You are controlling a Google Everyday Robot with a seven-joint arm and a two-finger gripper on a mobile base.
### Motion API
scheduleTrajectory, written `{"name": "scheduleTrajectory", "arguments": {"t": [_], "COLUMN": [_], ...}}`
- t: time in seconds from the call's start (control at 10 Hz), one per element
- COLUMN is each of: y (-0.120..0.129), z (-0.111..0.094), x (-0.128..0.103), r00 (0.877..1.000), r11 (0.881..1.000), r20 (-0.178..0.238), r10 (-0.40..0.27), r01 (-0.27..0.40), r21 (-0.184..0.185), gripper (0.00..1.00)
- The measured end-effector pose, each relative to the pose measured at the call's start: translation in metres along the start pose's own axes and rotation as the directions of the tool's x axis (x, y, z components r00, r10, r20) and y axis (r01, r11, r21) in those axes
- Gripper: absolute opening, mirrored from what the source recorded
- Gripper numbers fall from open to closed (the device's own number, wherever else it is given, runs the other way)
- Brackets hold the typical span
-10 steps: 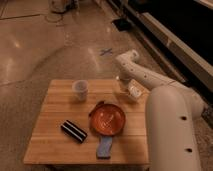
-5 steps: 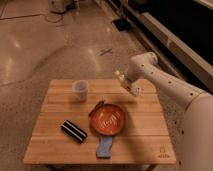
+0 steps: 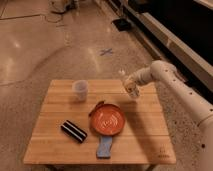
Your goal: Stand the bottle upright
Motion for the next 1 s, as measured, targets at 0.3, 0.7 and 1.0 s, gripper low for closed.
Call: {"name": "scheduleTrajectory", "arguments": {"t": [0.3, 0.7, 1.0], "y": [0.007, 0.016, 0.015], "z": [-0.009, -0.013, -0.012], "x": [-0.017, -0.042, -0.04], "r00": [0.996, 0.994, 0.994], "r11": [0.999, 0.999, 0.999], "r20": [-0.091, -0.106, -0.107], "r10": [0.012, 0.016, 0.014], "r01": [-0.008, -0.011, -0.009], "r21": [0.042, 0.046, 0.048], "gripper": [0.0, 0.0, 0.0]}}
